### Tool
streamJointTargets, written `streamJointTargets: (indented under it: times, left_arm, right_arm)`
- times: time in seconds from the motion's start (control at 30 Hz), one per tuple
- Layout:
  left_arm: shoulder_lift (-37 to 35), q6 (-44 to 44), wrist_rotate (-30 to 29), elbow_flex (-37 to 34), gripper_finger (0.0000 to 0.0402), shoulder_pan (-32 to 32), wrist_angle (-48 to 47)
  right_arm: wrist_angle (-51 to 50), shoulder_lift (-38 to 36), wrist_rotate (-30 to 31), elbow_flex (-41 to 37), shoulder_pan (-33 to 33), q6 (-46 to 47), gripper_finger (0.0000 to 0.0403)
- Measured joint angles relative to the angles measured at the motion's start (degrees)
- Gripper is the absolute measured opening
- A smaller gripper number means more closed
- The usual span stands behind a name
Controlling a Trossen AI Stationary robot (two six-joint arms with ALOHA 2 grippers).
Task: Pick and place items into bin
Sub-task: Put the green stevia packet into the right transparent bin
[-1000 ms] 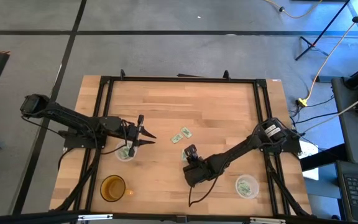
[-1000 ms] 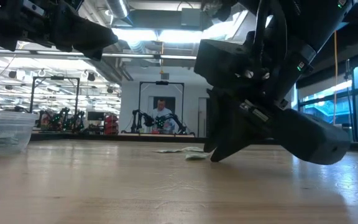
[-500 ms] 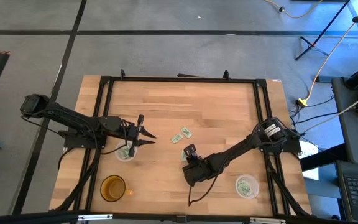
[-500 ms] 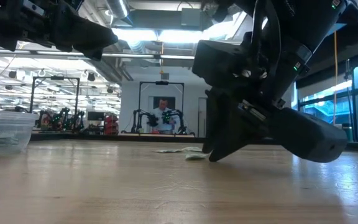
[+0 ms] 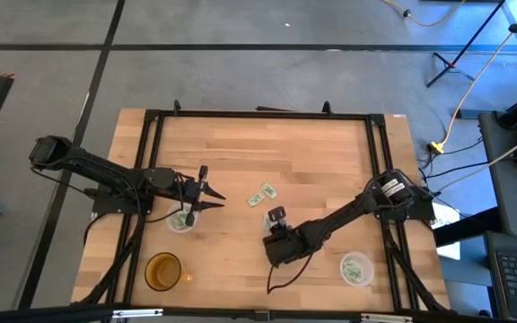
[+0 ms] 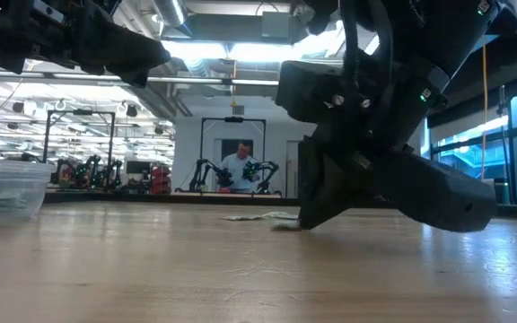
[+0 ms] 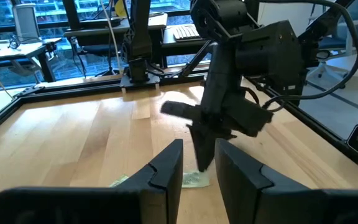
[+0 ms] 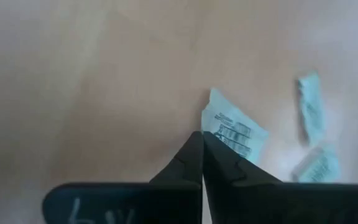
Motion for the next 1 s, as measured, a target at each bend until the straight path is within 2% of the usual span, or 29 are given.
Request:
streamJointTargets:
  times: [0.13, 0.23, 0.33, 0.43, 0.5, 0.67, 0.8, 1.0]
  left_arm:
    - [0.0, 0.0, 0.0, 0.0, 0.0088, 0.0, 0.0]
    - [0.0, 0.0, 0.0, 0.0, 0.0088, 0.0, -0.2]
    - [0.0, 0.0, 0.0, 0.0, 0.0088, 0.0, -0.4]
    - [0.0, 0.0, 0.0, 0.0, 0.0088, 0.0, -0.4]
    - [0.0, 0.0, 0.0, 0.0, 0.0088, 0.0, -0.5]
    - [0.0, 0.1, 0.0, 0.0, 0.0088, 0.0, -0.4]
    - [0.0, 0.4, 0.0, 0.0, 0.0088, 0.0, -0.5]
    - [0.0, 1.7, 0.0, 0.0, 0.0088, 0.0, -0.6]
  right_arm:
    - [-3.3, -3.3, 4.8, 2.5, 1.9, 3.9, 0.0002]
    - [-10.4, -6.8, 6.0, 6.1, 4.0, 10.2, 0.0002]
    - [-21.2, -9.9, 5.3, 10.8, 6.1, 22.1, 0.0002]
    - [-35.4, -11.4, 4.2, 16.3, 8.4, 39.4, 0.0001]
    - [-46.6, -11.2, 0.9, 19.8, 10.0, 50.6, 0.0001]
    - [-62.0, -11.2, -12.4, 25.2, 15.5, 73.2, 0.0001]
    - [-65.5, -11.3, -20.3, 25.9, 21.4, 90.6, 0.0]
    - [-65.2, -10.8, -21.9, 21.8, 29.4, 110.7, 0.0]
